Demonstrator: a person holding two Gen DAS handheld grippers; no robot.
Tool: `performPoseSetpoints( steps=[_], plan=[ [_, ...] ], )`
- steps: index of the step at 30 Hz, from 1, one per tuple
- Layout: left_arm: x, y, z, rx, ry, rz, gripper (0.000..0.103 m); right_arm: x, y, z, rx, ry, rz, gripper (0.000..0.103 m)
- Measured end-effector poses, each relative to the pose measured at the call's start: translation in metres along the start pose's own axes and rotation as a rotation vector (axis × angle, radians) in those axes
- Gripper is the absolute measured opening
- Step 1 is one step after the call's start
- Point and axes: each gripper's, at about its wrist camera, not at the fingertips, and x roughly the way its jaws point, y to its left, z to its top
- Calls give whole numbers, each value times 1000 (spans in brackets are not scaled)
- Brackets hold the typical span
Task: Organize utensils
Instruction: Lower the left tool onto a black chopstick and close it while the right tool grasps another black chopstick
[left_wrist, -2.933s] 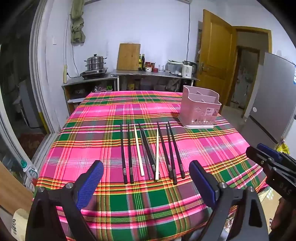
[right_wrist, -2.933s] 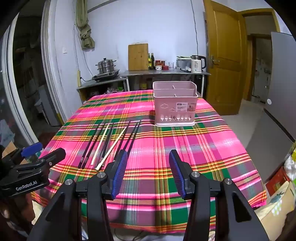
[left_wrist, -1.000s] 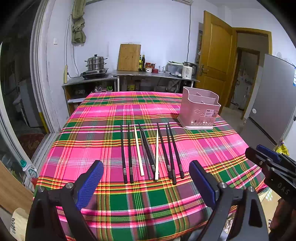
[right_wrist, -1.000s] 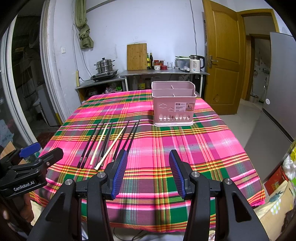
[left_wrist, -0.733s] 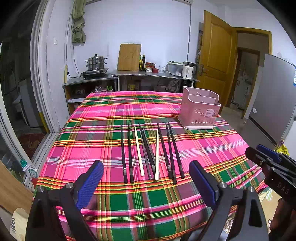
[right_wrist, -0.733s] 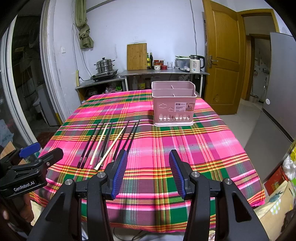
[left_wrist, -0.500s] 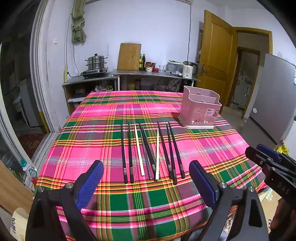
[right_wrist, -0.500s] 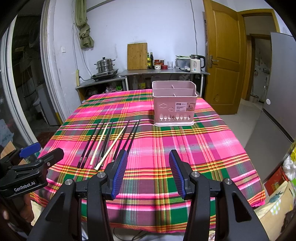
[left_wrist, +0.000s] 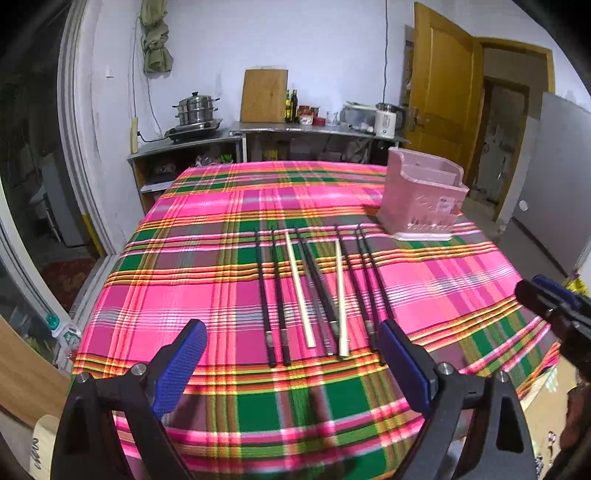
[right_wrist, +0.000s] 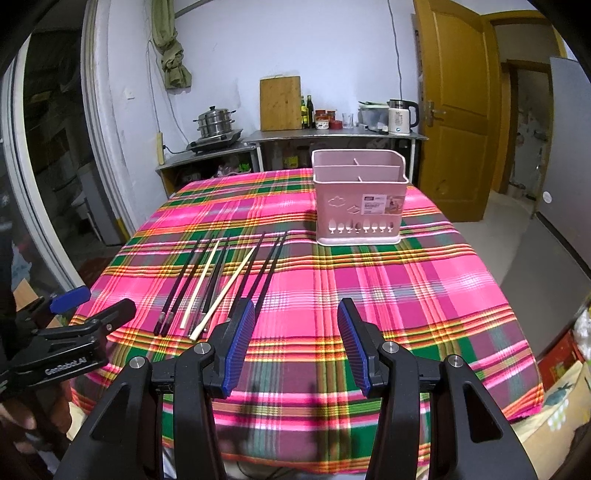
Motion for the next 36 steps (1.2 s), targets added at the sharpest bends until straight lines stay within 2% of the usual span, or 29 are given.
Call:
performPoseSetpoints(
  steps=[9,12,15,20,24,30,36],
  plan=[
    [45,19,7,-9,46,-18,92,42,2,8,-11,51,36,48],
    [65,30,15,-21,60,10,84,62,3,14,-25,68,38,48],
    [82,41,23,-43,77,30,82,82,5,19,-35,90,38,48],
    [120,60,39,-79,139,-19,82,125,7,23,-44,154,32,48],
    [147,65,47,-78,178,-32,75,155,9,26,-29,206,51,40],
    [174,68,55,-88,210,-35,71,186,14,36,-23,233,69,30],
    [186,67,59,-87,222,-64,62,211,17,41,-1,272,74,23]
  ],
)
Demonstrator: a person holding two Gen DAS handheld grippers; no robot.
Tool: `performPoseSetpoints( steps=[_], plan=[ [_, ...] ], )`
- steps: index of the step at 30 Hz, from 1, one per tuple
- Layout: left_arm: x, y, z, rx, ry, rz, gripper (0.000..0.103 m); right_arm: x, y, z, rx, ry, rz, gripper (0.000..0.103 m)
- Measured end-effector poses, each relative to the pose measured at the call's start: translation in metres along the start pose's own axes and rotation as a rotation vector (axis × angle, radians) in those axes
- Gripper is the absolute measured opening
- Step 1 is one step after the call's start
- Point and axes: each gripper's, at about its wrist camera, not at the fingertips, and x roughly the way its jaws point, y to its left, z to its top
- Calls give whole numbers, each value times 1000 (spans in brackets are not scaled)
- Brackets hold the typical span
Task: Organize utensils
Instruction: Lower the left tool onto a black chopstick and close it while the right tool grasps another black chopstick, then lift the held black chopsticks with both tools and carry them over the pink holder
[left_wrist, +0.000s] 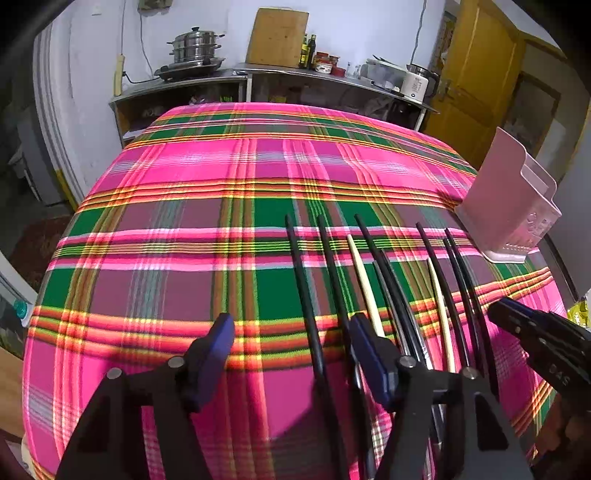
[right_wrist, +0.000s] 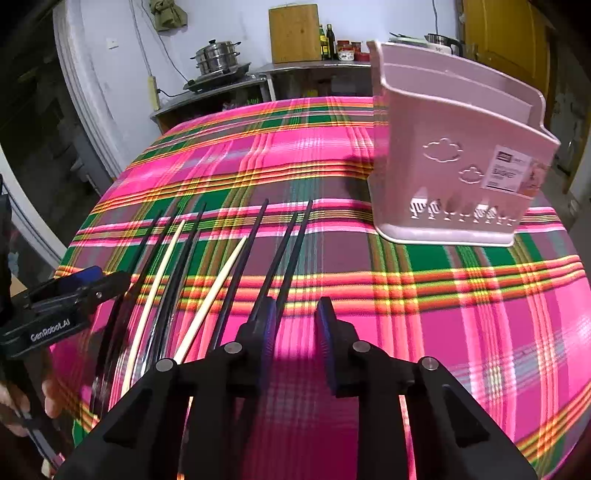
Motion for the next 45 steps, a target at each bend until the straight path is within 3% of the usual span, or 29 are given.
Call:
performPoseSetpoints(
  steps=[7,16,26,34,45],
  plan=[
    [9,-1,4,17,12,6,52,19,0,12,7,25,9,21],
    [17,-10,11,72,30,83,40,29,0,26,22,46,-2,17],
    [23,-19,21,80,61,67,8,42,-2,44,48,81,12,9],
    [9,-16,29,52,46,1,7,27,-5,48,68,61,55,8],
    [-55,-12,41,40,-51,-62,6,-30,-2,57,49,-42,102,7]
  ],
)
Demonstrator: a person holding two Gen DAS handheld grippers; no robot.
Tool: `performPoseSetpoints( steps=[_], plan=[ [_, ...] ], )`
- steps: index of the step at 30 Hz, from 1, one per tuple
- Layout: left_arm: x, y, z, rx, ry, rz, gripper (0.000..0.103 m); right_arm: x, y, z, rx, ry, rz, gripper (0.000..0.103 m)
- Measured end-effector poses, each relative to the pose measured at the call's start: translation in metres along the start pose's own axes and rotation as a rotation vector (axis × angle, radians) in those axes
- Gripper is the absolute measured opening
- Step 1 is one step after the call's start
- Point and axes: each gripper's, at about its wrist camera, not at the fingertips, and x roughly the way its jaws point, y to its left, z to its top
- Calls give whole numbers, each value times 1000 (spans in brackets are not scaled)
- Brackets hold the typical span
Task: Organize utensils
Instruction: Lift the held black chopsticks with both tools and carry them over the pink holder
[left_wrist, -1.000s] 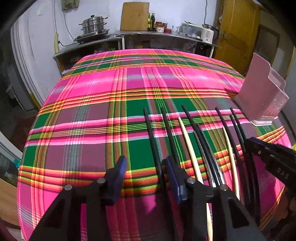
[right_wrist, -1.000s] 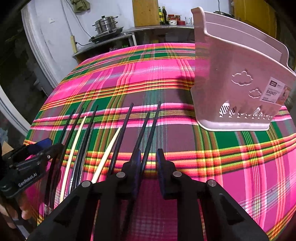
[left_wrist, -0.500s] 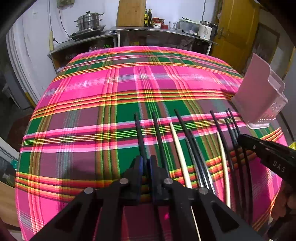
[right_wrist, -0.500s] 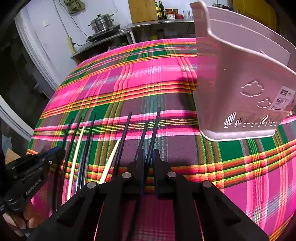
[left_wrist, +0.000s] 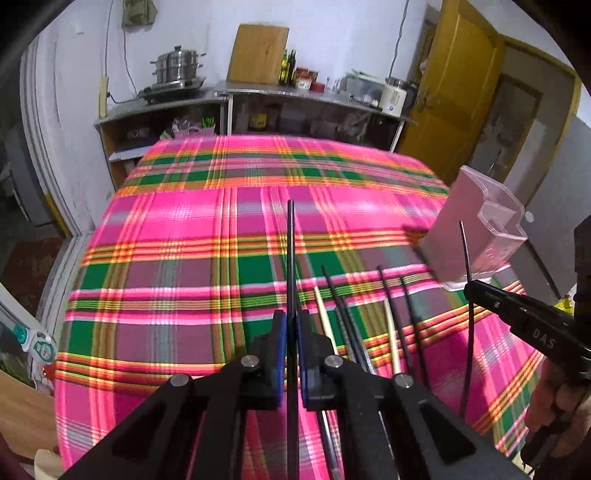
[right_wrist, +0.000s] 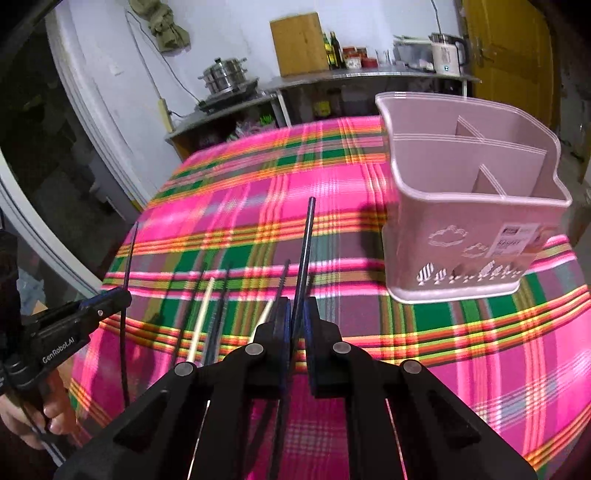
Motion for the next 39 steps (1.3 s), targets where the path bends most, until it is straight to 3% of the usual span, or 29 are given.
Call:
performPoseSetpoints(
  steps=[9,20,27,39],
  plan=[
    [-57,-6,6,11,-84,-25,5,-55,6,0,-19,-84,28,6],
    [-100,-36,22,57,-139,-56,5,-101,1,5,-19,-155,50,6],
    [-107,-66,46,82,-151,-118,5,-126,-14,16,-5,-195,48,6],
    [-85,-136,97,111,-128,-274,5,-162,-55,54,33,-269,3,6]
  ],
)
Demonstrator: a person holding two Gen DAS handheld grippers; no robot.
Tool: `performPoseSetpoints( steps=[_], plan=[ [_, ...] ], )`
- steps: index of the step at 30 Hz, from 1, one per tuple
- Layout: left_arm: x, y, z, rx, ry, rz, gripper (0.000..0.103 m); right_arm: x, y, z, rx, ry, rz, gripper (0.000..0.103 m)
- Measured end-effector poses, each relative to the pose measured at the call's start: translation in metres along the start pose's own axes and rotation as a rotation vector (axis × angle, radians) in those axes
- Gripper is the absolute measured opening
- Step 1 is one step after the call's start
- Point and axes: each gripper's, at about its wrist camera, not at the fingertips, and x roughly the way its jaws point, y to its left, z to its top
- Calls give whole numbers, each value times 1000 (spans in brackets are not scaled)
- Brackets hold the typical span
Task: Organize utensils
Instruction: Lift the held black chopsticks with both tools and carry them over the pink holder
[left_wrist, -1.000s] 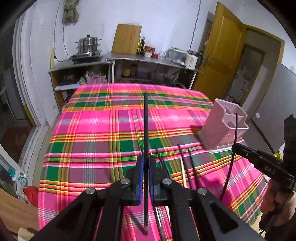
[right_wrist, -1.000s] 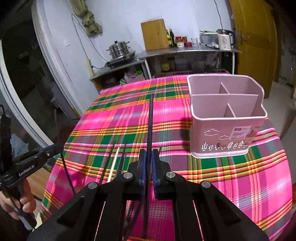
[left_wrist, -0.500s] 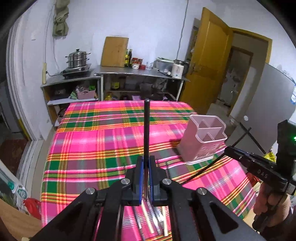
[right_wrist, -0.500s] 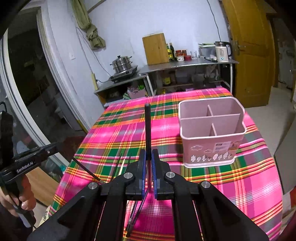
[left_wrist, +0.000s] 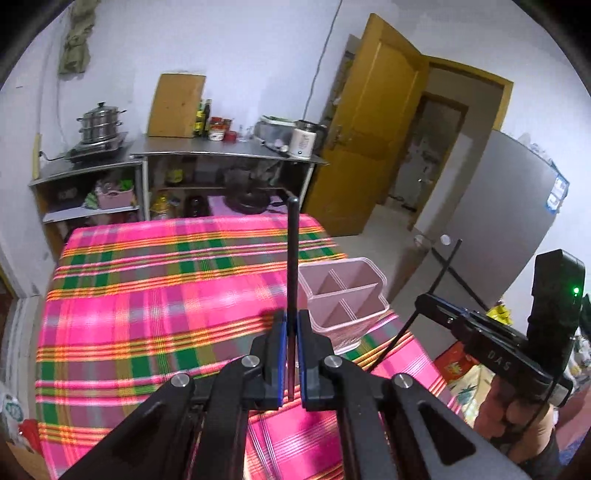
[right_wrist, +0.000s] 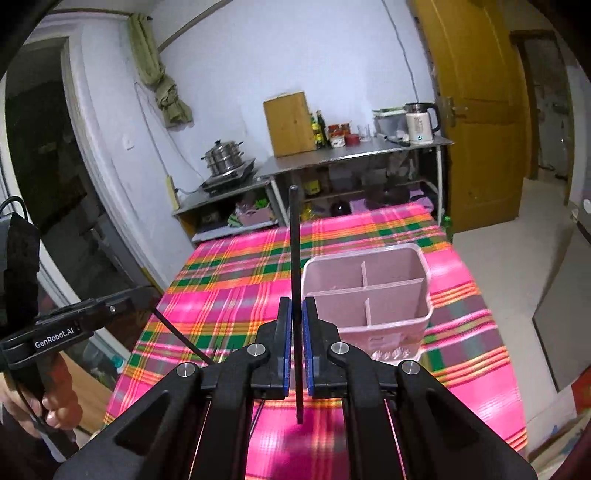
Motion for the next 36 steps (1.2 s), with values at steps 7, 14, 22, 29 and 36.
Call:
performPoseSetpoints(
  steps=[7,14,22,29,36],
  plan=[
    [14,-21,39,0,-41,-44,5,-13,-15,40,22,-94,-19,6],
    [44,-27,64,-10,-56,-63,5,-7,-27,73,42,-143,-30,6],
    [96,-24,59,-15,0,-62,5,37,-40,67,56,-85,-51,6],
    [128,-15,38,-9,54,-53,5,81,-53,44,73,16,-61,6],
    [131,-5,34,-28,49,-58,12,97,-56,30,70,65,-58,8]
  ],
)
